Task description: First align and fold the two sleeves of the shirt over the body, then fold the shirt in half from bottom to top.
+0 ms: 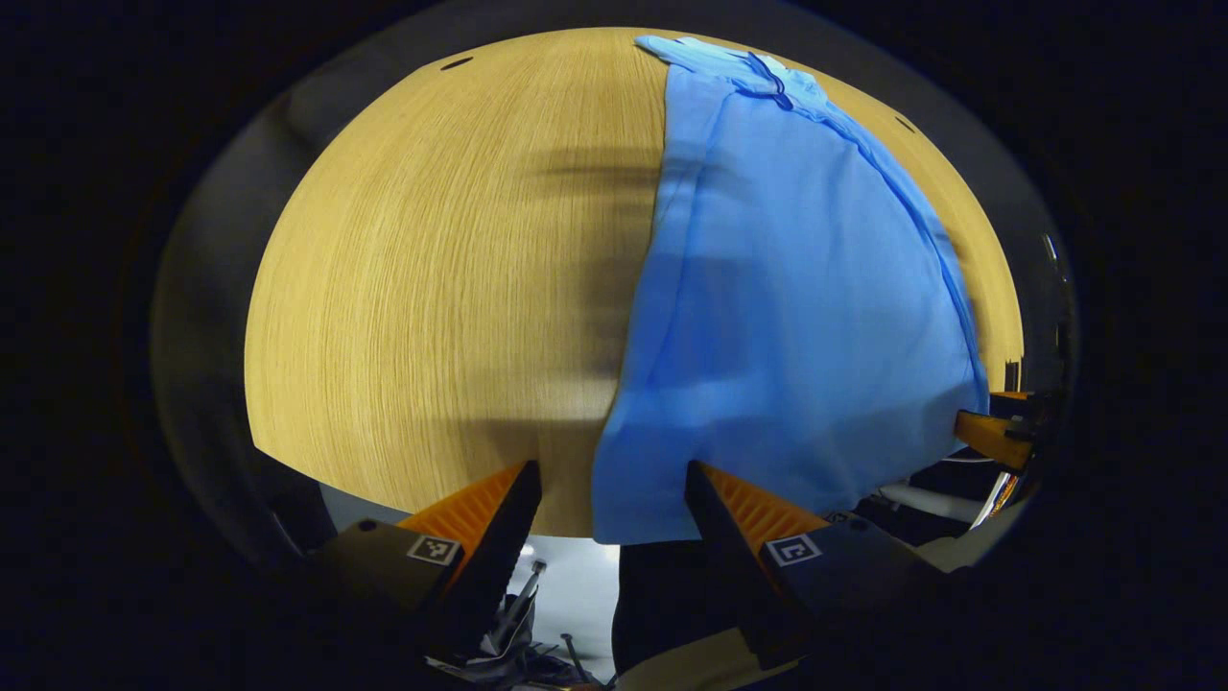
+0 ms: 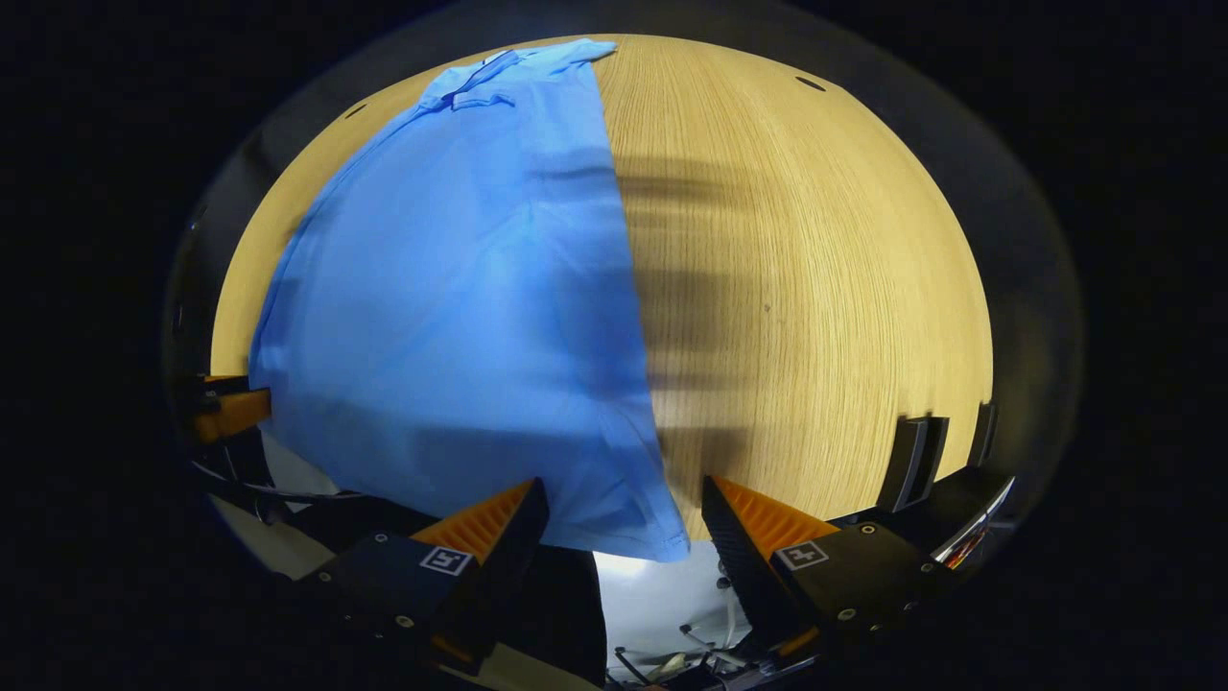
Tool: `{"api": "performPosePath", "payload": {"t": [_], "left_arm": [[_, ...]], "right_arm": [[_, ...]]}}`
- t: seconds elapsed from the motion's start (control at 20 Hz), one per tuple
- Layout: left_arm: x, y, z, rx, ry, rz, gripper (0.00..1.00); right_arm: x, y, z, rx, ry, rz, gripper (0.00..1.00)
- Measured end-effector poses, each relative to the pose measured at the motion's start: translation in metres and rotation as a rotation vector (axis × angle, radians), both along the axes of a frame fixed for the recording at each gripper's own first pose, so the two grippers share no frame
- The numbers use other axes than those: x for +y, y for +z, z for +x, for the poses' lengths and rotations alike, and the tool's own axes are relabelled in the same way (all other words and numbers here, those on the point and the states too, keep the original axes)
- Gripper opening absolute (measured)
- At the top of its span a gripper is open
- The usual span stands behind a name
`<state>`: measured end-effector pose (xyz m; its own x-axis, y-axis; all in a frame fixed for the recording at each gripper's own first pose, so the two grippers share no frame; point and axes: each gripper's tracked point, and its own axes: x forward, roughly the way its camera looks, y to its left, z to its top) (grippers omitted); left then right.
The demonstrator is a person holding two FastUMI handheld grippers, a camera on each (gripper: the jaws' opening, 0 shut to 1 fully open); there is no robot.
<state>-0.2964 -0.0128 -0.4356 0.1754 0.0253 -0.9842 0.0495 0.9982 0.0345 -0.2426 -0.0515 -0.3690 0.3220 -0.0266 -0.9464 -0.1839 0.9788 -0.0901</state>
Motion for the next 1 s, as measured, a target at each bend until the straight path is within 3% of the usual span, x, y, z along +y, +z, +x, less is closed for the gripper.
{"api": "performPosePath", "payload": {"t": [0.15,0.2,0.3,0.35,0.5,0.55,0.65,0.8,1.0], "left_arm": [[-0.004,0.000,0.000,0.013,0.017,-0.002,1.00],[-0.006,0.001,0.000,0.010,0.021,-0.002,0.91],[-0.014,0.000,0.000,-0.004,0.002,-0.008,0.78],[-0.018,0.001,0.000,-0.015,-0.006,-0.016,0.71],[-0.027,0.000,0.000,-0.039,-0.015,-0.027,0.09],[-0.028,0.005,-0.004,-0.067,-0.039,-0.041,0.08],[-0.031,0.001,0.005,-0.098,-0.048,-0.070,0.04],[-0.031,0.004,0.000,-0.085,-0.006,-0.121,0.04],[-0.032,0.026,0.019,-0.144,-0.046,-0.121,0.05]], "right_arm": [[0.006,-0.001,-0.001,0.011,0.005,-0.001,0.96],[0.008,-0.001,-0.001,0.012,0.015,-0.001,0.91],[0.012,-0.001,-0.001,0.001,0.028,0.003,0.75],[0.014,-0.002,-0.002,-0.001,0.023,0.011,0.53],[0.017,-0.001,-0.003,0.004,-0.013,0.052,0.17],[0.018,0.000,-0.002,0.004,-0.009,0.064,0.04],[0.018,-0.001,-0.001,-0.003,-0.003,0.083,0.00],[0.019,0.006,-0.001,0.001,-0.037,0.110,0.00],[0.017,0.029,0.015,-0.052,-0.028,0.142,0.00]]}}
